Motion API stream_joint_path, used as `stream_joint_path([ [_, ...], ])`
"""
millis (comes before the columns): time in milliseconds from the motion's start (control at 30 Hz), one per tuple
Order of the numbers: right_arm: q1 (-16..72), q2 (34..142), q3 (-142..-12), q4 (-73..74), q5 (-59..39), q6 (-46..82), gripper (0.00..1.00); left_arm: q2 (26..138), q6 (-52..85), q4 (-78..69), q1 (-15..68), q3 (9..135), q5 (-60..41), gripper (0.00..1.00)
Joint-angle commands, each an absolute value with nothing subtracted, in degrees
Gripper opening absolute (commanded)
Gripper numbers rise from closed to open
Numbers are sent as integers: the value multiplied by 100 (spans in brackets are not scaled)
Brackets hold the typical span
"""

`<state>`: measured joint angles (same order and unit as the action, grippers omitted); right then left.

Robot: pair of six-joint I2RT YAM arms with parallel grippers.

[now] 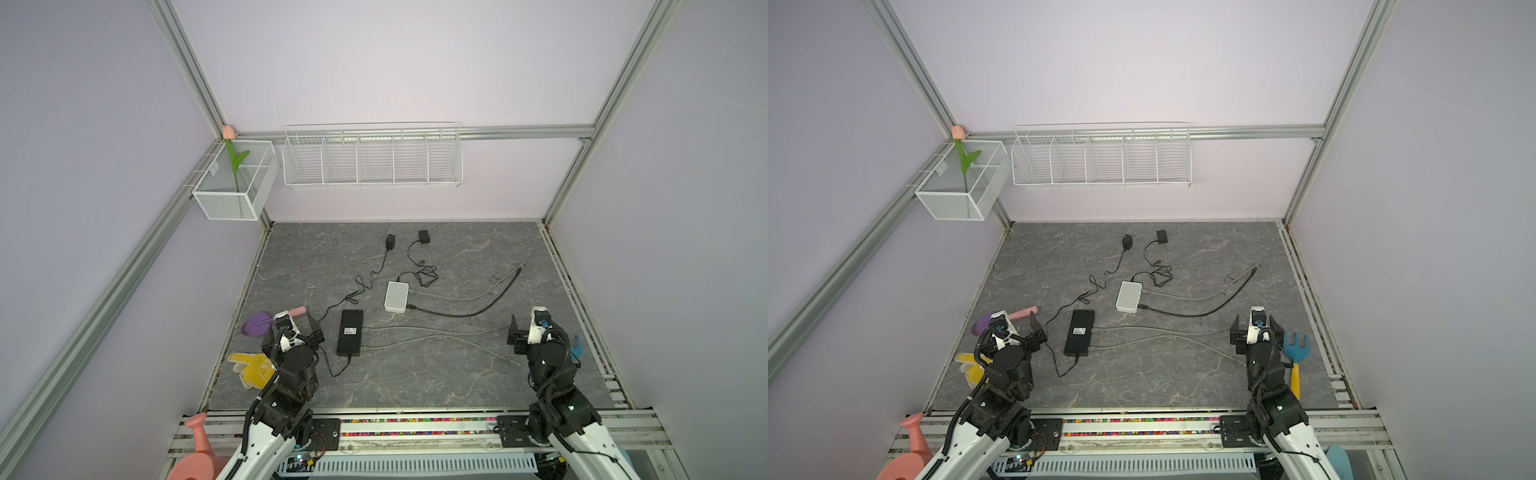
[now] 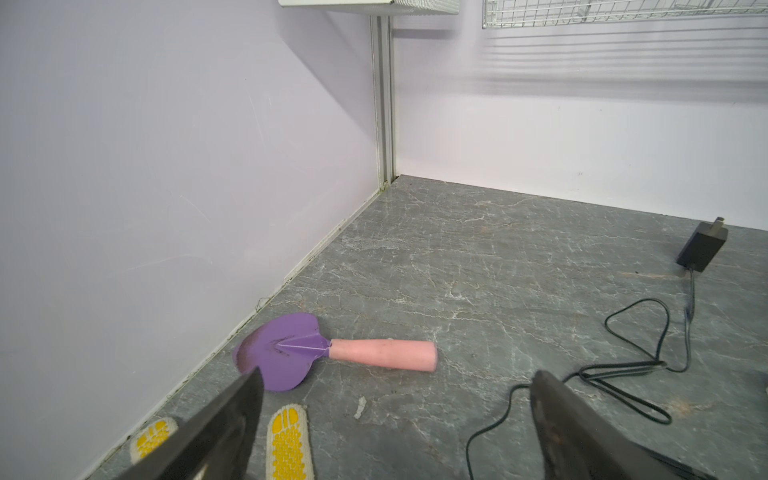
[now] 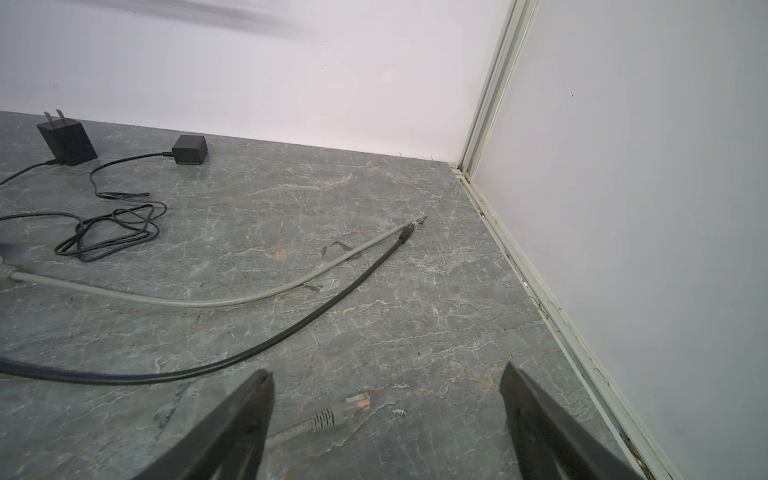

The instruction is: Insert the plug into the switch port

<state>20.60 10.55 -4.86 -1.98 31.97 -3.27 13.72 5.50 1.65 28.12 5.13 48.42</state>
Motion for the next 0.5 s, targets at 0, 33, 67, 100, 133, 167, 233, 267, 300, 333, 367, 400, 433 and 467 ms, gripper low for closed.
stream_joint_path([
  [0,2030,1244,-346,268,3161,-472,89,1239,429,24,2782,425,5000,99],
  [33,2034,1347,-333,378,3159,-487,89,1247,429,18,2782,426,5019,99],
  [67,2030,1436,-326,469,3149,-492,89,1265,431,1,2778,422,5027,99],
  [100,2031,1517,-325,567,3142,-509,89,1283,395,-53,2778,415,5044,99],
  [133,2027,1587,-325,626,3138,-510,89,1290,363,-125,2782,387,5042,99],
  [167,2030,1670,-327,684,3143,-510,89,1292,336,-176,2778,364,5051,99],
  [233,2031,1777,-330,785,3164,-521,89,1283,301,-264,2778,332,5086,99],
  [267,2029,1809,-320,848,3159,-530,89,1278,282,-285,2777,320,5095,99],
  [300,2030,1835,-301,922,3159,-545,89,1274,258,-339,2777,298,5105,99],
  [333,2030,1850,-278,981,3147,-564,89,1266,238,-384,2777,282,5115,99],
  [367,2030,1855,-251,1071,3147,-571,89,1257,198,-457,2777,256,5116,99],
  [400,2030,1858,-227,1126,3147,-589,89,1244,160,-513,2777,224,5118,99],
  [433,2030,1855,-216,1150,3143,-598,89,1235,150,-540,2778,213,5116,99],
  [467,2030,1854,-211,1173,3138,-600,89,1224,132,-568,2778,203,5124,99],
])
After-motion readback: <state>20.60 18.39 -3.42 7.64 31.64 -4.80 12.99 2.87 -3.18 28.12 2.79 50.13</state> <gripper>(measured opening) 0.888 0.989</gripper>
